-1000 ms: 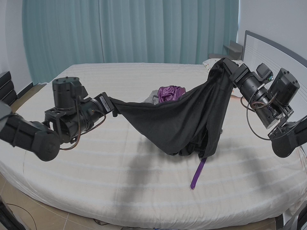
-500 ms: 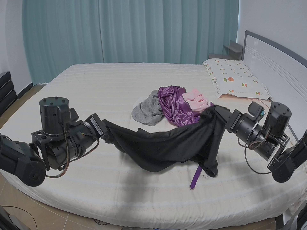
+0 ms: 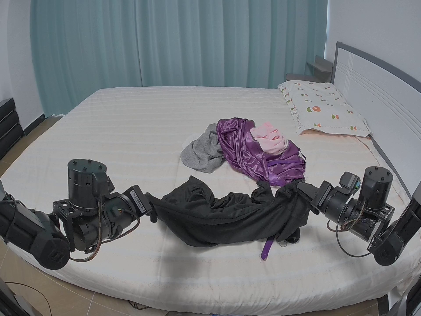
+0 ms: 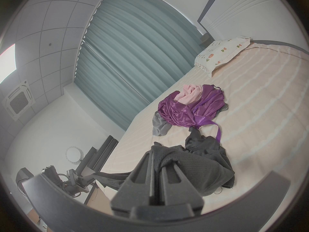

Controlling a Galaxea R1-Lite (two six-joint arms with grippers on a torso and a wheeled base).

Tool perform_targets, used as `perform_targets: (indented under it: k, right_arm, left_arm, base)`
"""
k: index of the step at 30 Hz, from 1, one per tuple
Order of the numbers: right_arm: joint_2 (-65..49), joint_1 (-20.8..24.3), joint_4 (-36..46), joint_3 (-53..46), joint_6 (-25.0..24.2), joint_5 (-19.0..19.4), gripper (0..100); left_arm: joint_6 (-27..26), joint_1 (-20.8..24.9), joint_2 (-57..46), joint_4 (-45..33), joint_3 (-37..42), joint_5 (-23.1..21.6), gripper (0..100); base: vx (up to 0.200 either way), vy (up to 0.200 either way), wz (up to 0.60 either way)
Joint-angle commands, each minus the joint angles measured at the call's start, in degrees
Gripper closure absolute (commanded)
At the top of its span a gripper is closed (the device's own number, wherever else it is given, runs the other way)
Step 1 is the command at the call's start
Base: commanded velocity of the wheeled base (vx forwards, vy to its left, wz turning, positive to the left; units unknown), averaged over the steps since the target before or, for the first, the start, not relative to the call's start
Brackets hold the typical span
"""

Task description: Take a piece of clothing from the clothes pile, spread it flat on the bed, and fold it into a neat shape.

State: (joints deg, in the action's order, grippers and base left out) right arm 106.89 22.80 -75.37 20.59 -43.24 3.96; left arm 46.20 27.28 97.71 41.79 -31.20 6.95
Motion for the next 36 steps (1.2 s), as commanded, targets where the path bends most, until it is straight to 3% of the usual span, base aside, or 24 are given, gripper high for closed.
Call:
perform_targets:
  k: [1,8,20,36]
  right_arm:
    - [0.69,-0.03,-0.12,-0.90,0.00,-0.36,100]
    - [-0.10,-0.03,-0.21,-1.69,0.09,-0.53,100]
    - [-4.76,0.85,-0.12,-2.57,0.26,-0.62,100]
    - [-5.20,1.64,-0.04,-2.75,0.26,-0.62,100]
  left_arm:
    - [0.03,0.05,0.20,0.05,0.87,-0.09,100]
    - [0.03,0.14,-1.03,-0.13,2.19,-0.18,100]
    - [0.12,0.05,-2.17,-0.30,2.72,-0.18,100]
    - [0.20,0.05,-3.23,-0.30,2.63,-0.18,100]
  base:
    - [0.000,0.000,0.00]
    - [0.000,0.000,0.00]
    - [-0.200,0.000,0.00]
    - [0.000,0.013,0.00]
